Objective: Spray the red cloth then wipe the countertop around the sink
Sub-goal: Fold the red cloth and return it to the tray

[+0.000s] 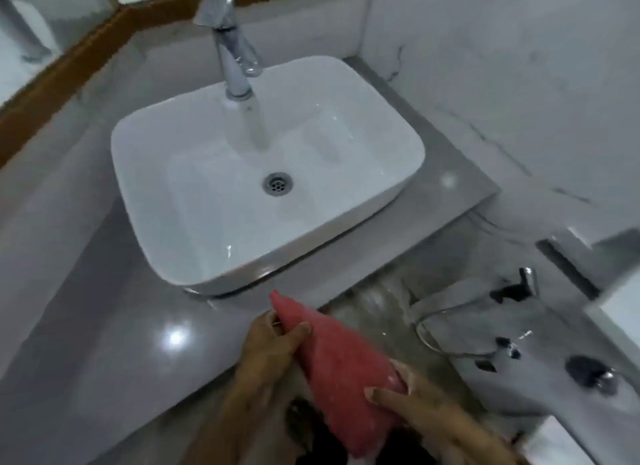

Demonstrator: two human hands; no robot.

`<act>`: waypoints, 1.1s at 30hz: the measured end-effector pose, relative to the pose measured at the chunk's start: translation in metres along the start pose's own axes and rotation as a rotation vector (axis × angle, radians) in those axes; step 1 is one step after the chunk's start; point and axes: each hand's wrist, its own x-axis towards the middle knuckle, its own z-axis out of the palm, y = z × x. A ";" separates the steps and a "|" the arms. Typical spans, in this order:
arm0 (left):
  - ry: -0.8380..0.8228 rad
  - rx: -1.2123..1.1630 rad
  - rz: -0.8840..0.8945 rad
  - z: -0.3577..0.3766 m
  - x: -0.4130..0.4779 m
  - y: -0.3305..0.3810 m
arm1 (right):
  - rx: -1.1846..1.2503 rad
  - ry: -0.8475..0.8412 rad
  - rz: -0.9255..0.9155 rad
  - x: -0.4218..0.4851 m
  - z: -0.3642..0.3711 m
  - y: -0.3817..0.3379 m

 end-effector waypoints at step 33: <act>-0.371 1.067 0.630 0.618 0.038 0.104 | 0.289 1.026 -0.033 -0.057 -0.378 0.147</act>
